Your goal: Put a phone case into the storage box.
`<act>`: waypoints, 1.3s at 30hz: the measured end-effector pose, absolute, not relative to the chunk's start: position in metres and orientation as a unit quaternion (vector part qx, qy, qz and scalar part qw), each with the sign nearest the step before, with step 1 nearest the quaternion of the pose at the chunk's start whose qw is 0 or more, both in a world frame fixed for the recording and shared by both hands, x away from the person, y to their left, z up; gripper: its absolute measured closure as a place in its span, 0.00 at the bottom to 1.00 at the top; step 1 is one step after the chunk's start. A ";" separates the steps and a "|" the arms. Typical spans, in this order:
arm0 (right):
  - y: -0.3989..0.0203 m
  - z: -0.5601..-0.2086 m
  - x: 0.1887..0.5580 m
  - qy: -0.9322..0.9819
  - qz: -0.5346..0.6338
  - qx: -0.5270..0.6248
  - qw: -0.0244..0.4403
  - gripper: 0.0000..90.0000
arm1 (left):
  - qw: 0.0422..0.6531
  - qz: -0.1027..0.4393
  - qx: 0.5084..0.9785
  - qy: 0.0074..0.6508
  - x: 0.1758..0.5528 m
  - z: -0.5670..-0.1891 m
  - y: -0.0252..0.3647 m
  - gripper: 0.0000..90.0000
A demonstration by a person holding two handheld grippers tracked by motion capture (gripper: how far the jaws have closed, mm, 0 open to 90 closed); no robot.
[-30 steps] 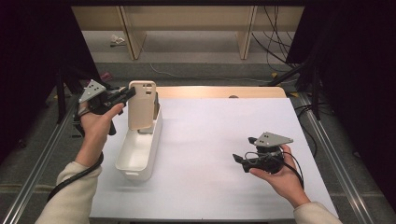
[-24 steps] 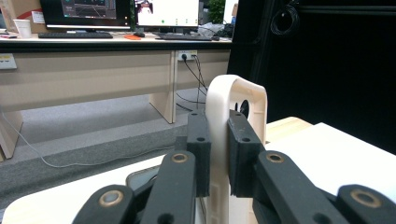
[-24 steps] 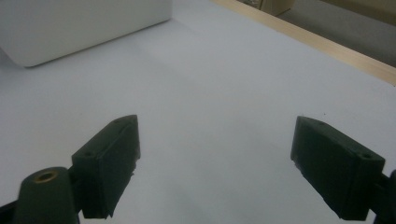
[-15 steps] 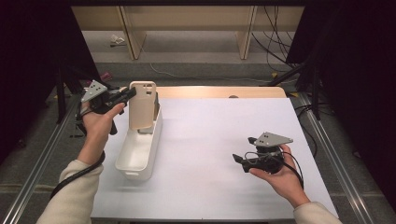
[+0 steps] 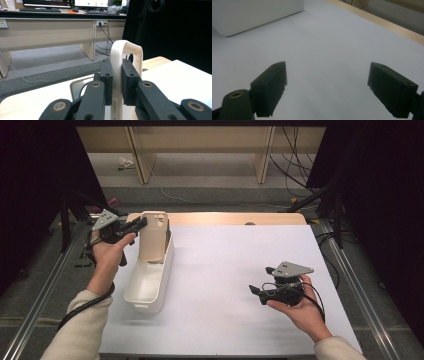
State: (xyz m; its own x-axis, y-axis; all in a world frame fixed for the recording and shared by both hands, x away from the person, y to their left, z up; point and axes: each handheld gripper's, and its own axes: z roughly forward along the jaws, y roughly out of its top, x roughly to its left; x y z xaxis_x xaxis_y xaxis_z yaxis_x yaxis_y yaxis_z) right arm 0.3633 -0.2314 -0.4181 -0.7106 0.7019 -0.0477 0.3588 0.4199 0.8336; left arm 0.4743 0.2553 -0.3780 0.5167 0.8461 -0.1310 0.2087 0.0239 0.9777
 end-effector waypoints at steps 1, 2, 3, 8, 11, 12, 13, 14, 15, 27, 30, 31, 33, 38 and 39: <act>-0.231 -0.418 0.363 0.819 0.430 0.324 0.199 0.18 | 0.586 0.271 0.644 0.410 0.475 -0.379 0.255 0.90; -0.231 -0.418 0.363 0.819 0.430 0.324 0.199 0.18 | 0.586 0.271 0.645 0.410 0.475 -0.379 0.255 0.90; -0.231 -0.418 0.363 0.819 0.430 0.324 0.199 0.18 | 0.586 0.270 0.645 0.409 0.475 -0.380 0.255 0.90; -0.231 -0.418 0.363 0.819 0.431 0.324 0.199 0.18 | 0.584 0.270 0.647 0.411 0.477 -0.382 0.254 0.90; -0.232 -0.418 0.363 0.819 0.431 0.324 0.199 0.18 | 0.581 0.269 0.649 0.411 0.477 -0.384 0.254 0.90; -0.232 -0.418 0.363 0.819 0.431 0.324 0.199 0.18 | 0.580 0.269 0.650 0.411 0.478 -0.385 0.254 0.90; -0.232 -0.418 0.363 0.818 0.431 0.324 0.199 0.18 | 0.579 0.269 0.651 0.412 0.478 -0.386 0.254 0.90; -0.231 -0.418 0.363 0.819 0.430 0.324 0.199 0.18 | 0.578 0.269 0.651 0.412 0.478 -0.387 0.254 0.90; -0.231 -0.418 0.363 0.819 0.430 0.324 0.199 0.18 | 0.577 0.269 0.652 0.412 0.479 -0.388 0.254 0.90; -0.232 -0.418 0.363 0.818 0.431 0.324 0.198 0.18 | 0.569 0.266 0.658 0.415 0.482 -0.396 0.253 0.90; -0.231 -0.418 0.363 0.818 0.431 0.324 0.198 0.18 | 0.566 0.264 0.660 0.417 0.483 -0.398 0.252 0.90; -0.231 -0.418 0.363 0.819 0.431 0.324 0.198 0.18 | 0.567 0.263 0.660 0.418 0.483 -0.399 0.252 0.90; -0.231 -0.418 0.363 0.819 0.430 0.324 0.198 0.18 | 0.564 0.263 0.662 0.418 0.485 -0.401 0.252 0.90; -0.232 -0.419 0.364 0.818 0.431 0.325 0.198 0.18 | 0.562 0.260 0.662 0.423 0.487 -0.406 0.252 0.90; -0.232 -0.419 0.364 0.819 0.430 0.325 0.198 0.18 | 0.561 0.259 0.662 0.424 0.487 -0.407 0.252 0.90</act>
State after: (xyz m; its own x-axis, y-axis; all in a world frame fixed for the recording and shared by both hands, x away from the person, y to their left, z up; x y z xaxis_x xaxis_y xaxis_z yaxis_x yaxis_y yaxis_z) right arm 0.3635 -0.2315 -0.4185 -0.7112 0.7016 -0.0441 0.3615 0.4188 0.8330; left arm 0.4873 0.2517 -0.4067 0.5060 0.8522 -0.1332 0.2716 -0.0108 0.9624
